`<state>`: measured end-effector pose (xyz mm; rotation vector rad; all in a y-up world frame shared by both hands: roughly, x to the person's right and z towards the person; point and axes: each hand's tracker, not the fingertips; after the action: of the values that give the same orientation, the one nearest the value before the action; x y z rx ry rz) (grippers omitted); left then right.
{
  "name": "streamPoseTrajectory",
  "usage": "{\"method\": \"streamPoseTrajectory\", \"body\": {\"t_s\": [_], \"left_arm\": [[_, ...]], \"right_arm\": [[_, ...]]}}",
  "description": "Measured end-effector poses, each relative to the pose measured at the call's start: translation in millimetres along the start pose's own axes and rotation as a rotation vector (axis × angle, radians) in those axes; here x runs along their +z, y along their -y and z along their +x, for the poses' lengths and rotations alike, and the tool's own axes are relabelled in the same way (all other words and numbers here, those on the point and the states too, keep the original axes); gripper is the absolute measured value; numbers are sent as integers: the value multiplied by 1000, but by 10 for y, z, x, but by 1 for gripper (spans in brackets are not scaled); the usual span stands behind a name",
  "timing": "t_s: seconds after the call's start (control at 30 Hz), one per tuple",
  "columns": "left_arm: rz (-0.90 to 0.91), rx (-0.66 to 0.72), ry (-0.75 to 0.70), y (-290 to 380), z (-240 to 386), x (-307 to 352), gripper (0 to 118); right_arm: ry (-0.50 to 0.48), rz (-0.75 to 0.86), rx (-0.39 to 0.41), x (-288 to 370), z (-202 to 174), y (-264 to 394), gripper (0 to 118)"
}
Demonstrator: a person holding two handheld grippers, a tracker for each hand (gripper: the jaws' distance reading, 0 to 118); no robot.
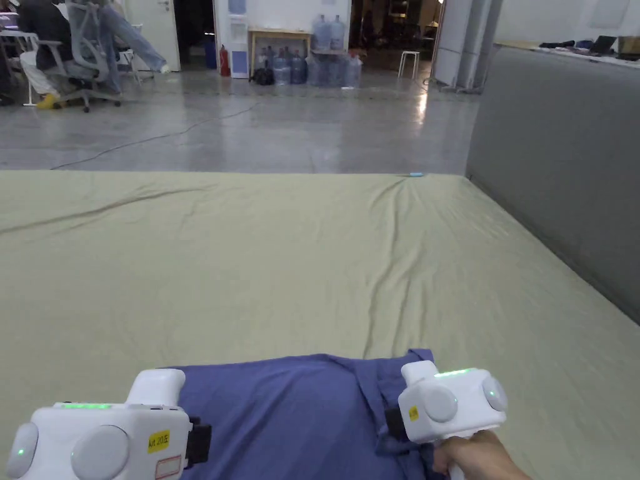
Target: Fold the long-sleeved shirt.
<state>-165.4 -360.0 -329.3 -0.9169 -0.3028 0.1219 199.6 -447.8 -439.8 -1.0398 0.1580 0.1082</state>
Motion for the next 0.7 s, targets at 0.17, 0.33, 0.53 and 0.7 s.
{"method": "streamPoseTrajectory", "body": {"t_s": [0.17, 0.33, 0.53, 0.7], "left_arm": [[11, 4, -4, 102, 1, 172, 0], [36, 17, -1, 220, -55, 310, 0], [45, 54, -26, 311, 37, 387, 0], [29, 34, -52, 49, 36, 233, 0]], "right_arm": [[-15, 108, -65, 649, 144, -43, 95], [57, 85, 48, 1277, 191, 164, 65], [-35, 54, 30, 1345, 208, 441, 0], [17, 72, 74, 1254, 153, 345, 0]]}}
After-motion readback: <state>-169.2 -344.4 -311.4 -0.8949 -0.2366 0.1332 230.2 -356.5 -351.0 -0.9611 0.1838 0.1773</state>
